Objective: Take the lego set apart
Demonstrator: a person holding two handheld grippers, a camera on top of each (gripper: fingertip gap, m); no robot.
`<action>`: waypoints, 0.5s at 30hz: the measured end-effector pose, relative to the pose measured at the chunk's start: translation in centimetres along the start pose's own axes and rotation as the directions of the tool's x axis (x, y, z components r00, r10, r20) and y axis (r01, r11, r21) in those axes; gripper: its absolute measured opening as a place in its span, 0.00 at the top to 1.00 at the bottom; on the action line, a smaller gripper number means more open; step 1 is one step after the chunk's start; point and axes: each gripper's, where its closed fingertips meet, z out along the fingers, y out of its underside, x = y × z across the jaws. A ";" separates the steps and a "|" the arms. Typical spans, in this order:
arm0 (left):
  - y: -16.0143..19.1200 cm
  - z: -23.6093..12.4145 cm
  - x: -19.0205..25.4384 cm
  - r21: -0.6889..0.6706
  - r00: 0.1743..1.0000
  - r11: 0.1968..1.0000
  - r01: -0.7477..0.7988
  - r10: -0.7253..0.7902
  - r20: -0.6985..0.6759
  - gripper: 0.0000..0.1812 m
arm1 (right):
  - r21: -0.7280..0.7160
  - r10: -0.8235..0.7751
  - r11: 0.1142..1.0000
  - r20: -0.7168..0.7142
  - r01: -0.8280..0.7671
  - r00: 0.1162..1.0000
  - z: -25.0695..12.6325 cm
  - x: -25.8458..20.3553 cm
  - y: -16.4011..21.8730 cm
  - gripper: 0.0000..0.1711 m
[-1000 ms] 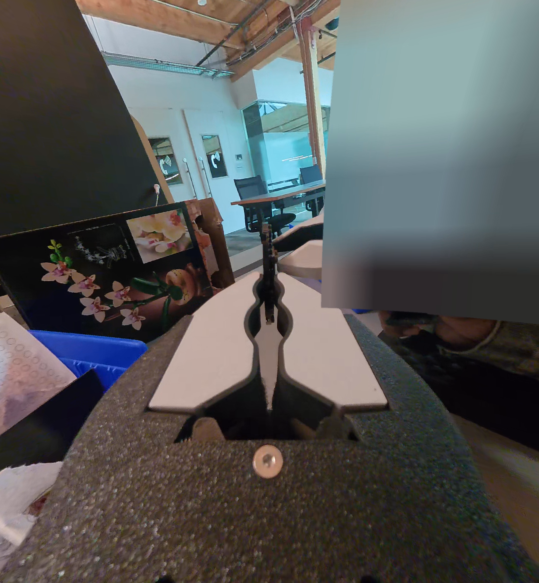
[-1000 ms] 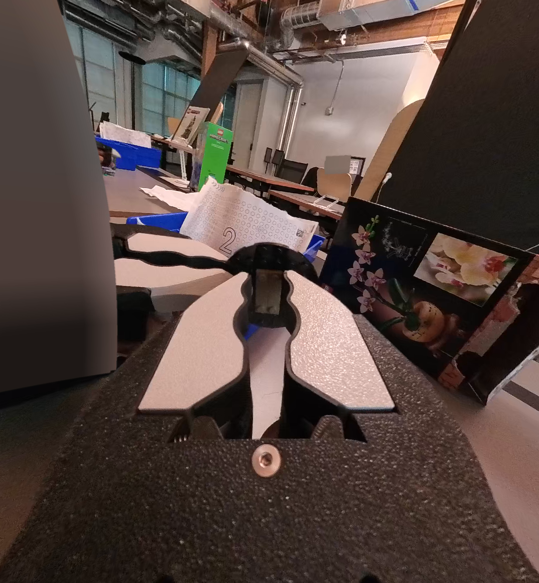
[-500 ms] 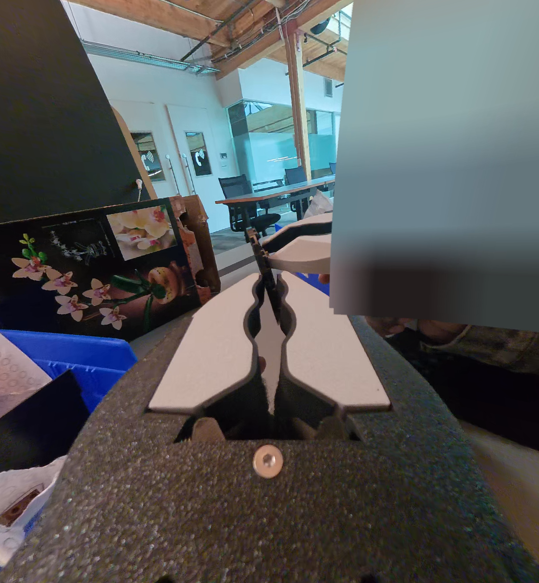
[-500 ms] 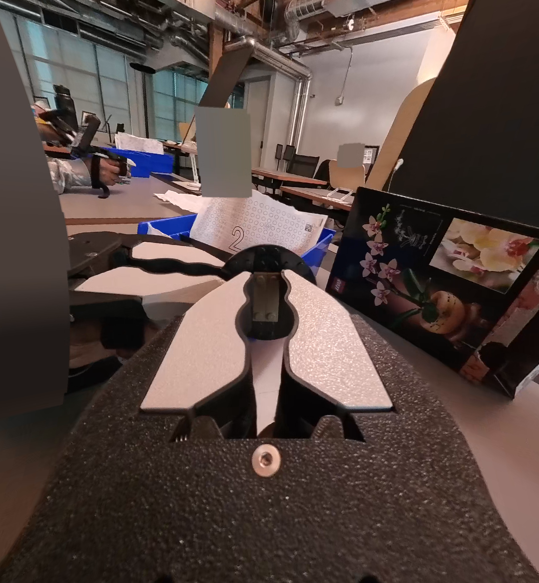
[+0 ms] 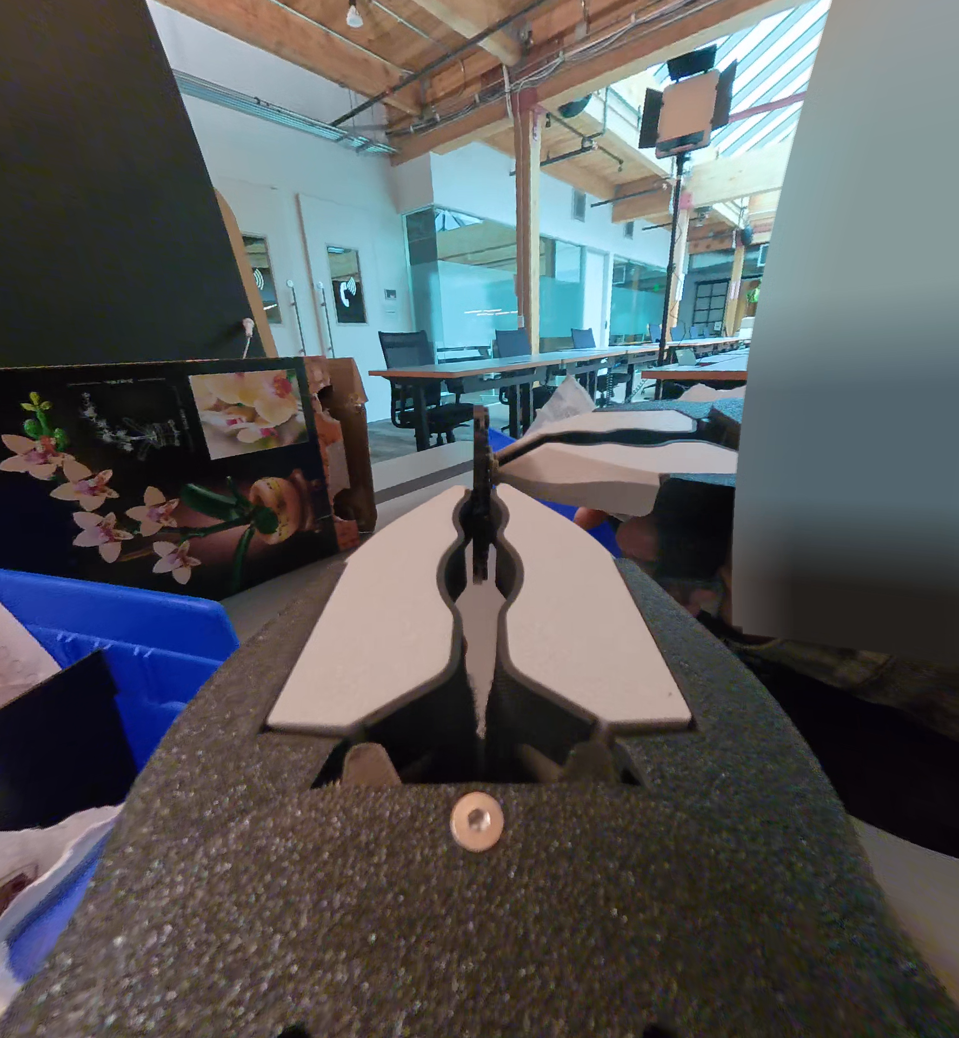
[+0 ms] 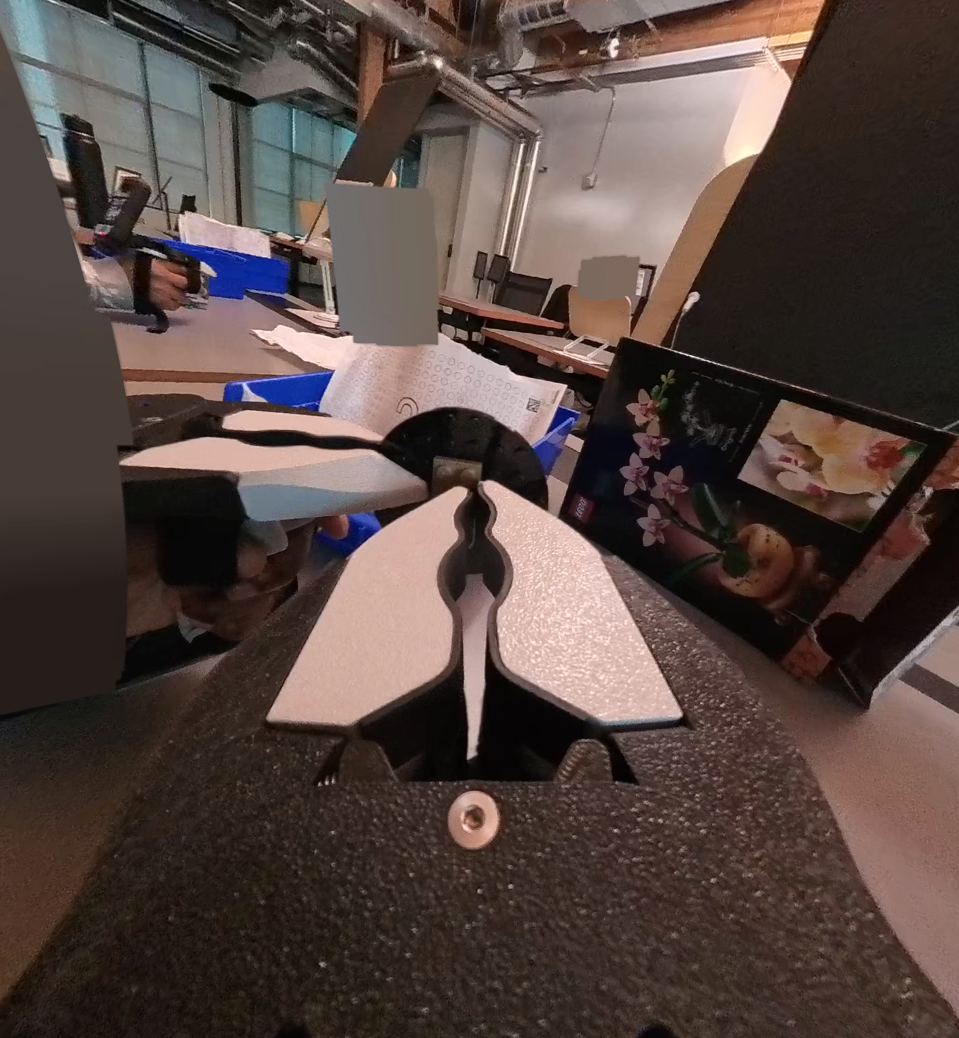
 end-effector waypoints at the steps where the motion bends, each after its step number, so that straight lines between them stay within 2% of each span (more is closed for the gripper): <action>1: 0.0 0.0 -0.1 0.002 1.000 1.000 0.013 -0.013 -0.003 0.98 | 0.007 0.009 1.000 0.006 -0.009 1.000 0.1 -0.1 0.0 1.00; 4: 0.0 -0.1 -0.2 0.006 1.000 1.000 0.010 -0.010 0.005 0.98 | 0.047 -0.021 0.999 -0.012 0.021 1.000 -0.1 -0.1 -0.7 1.00; 7: 0.1 0.0 -0.1 -0.001 0.999 0.999 -0.032 0.032 0.010 0.98 | 0.023 -0.039 0.999 -0.007 0.040 0.999 0.2 -0.4 -0.3 0.97; 12: 0.0 0.0 0.1 0.002 0.997 0.997 -0.081 0.081 0.018 0.98 | 0.028 -0.046 0.999 -0.024 0.046 0.999 0.1 -0.2 -0.4 1.00; 15: 0.1 0.0 0.1 -0.005 0.993 0.994 -0.113 0.113 0.029 0.98 | 0.031 -0.069 0.997 -0.049 0.071 0.996 0.1 0.0 -0.5 0.96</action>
